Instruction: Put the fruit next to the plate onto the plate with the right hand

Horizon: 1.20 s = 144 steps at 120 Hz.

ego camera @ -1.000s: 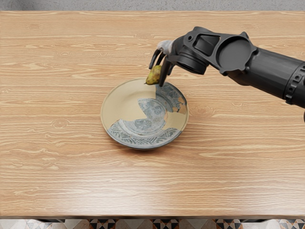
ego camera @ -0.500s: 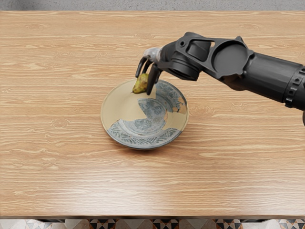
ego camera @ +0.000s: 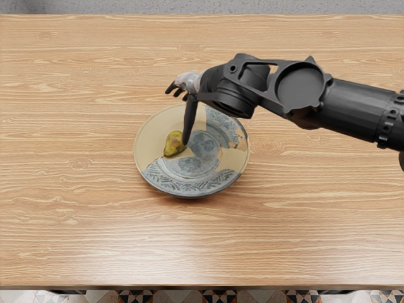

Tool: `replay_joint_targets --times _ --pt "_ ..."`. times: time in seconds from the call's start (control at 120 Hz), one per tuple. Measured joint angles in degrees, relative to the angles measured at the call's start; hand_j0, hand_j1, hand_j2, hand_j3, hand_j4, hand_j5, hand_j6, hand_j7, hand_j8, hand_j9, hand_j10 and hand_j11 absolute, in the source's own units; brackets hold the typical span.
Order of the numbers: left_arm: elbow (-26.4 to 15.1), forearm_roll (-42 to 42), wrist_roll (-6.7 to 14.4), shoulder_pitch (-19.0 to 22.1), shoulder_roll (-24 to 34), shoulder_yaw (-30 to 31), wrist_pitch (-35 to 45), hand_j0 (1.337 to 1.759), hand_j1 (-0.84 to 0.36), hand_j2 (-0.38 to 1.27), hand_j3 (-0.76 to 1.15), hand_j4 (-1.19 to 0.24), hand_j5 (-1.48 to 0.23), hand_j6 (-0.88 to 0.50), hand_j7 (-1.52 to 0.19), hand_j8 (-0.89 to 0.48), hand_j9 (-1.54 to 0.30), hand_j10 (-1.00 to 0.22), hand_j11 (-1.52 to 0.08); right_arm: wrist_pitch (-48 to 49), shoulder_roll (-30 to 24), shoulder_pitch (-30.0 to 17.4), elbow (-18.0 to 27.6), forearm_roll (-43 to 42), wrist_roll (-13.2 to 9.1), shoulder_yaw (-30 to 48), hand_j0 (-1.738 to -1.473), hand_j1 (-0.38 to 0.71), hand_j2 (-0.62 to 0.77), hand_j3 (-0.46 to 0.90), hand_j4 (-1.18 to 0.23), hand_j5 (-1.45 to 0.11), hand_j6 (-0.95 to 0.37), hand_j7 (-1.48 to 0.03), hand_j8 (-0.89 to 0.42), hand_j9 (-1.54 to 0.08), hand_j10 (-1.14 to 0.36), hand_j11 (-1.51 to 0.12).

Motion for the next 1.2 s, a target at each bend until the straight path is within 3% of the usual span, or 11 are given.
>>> replay_joint_targets --times 0.083,0.133,0.275,0.392,0.642,1.2 --pt "0.0 0.0 0.0 0.0 0.0 0.0 0.0 1.658 0.33 0.00 0.00 -0.01 -0.02 -0.01 -0.02 -0.01 -0.02 -0.01 -0.02 -0.9 0.0 -0.9 4.2 2.2 0.0 3.3 -1.658 -0.28 0.04 0.00 -0.10 -0.13 -0.06 -0.12 -0.06 -0.13 -0.09 -0.13" --pt "0.0 0.0 0.0 0.0 0.0 0.0 0.0 1.658 0.33 0.00 0.00 -0.01 -0.02 -0.01 -0.02 -0.01 -0.02 -0.01 -0.02 -0.3 0.0 -3.0 9.2 3.0 0.0 8.0 -1.658 -0.29 0.03 0.00 -0.07 -0.10 -0.05 -0.10 -0.05 -0.10 -0.07 -0.10" --pt "0.0 0.0 0.0 0.0 0.0 0.0 0.0 1.658 0.33 0.00 0.00 -0.01 -0.02 -0.01 -0.02 -0.01 -0.02 -0.01 -0.02 6.9 -2.5 -14.4 25.5 3.9 0.0 24.6 -1.658 -0.32 0.01 0.00 -0.04 -0.05 -0.02 -0.05 -0.02 -0.05 -0.04 -0.05" --pt "0.0 0.0 0.0 0.0 0.0 0.0 0.0 1.658 0.33 0.00 0.00 -0.01 -0.02 -0.01 -0.02 -0.01 -0.02 -0.01 -0.02 17.9 -8.4 -22.6 31.3 8.5 0.0 36.0 -1.658 -0.33 0.01 0.00 -0.02 -0.03 -0.01 -0.03 -0.01 -0.03 -0.02 -0.03" --pt "-0.1 0.0 0.0 0.6 0.0 0.0 0.0 1.658 0.33 0.00 0.00 -0.01 -0.02 -0.01 -0.02 -0.01 -0.02 -0.01 -0.02 33.3 -27.0 -27.2 33.1 24.0 0.0 42.1 -1.658 -0.34 0.00 0.00 -0.01 -0.01 0.00 -0.01 0.00 -0.01 -0.01 -0.01" --pt "0.1 -0.6 0.0 1.7 0.0 -0.1 0.0 1.658 0.33 0.00 0.00 -0.01 -0.02 -0.01 -0.02 -0.01 -0.02 -0.01 -0.02 35.6 -55.7 -36.6 30.5 41.2 0.0 42.3 -1.658 -0.35 0.00 0.00 0.00 0.00 0.00 0.00 0.00 0.00 0.00 0.00"
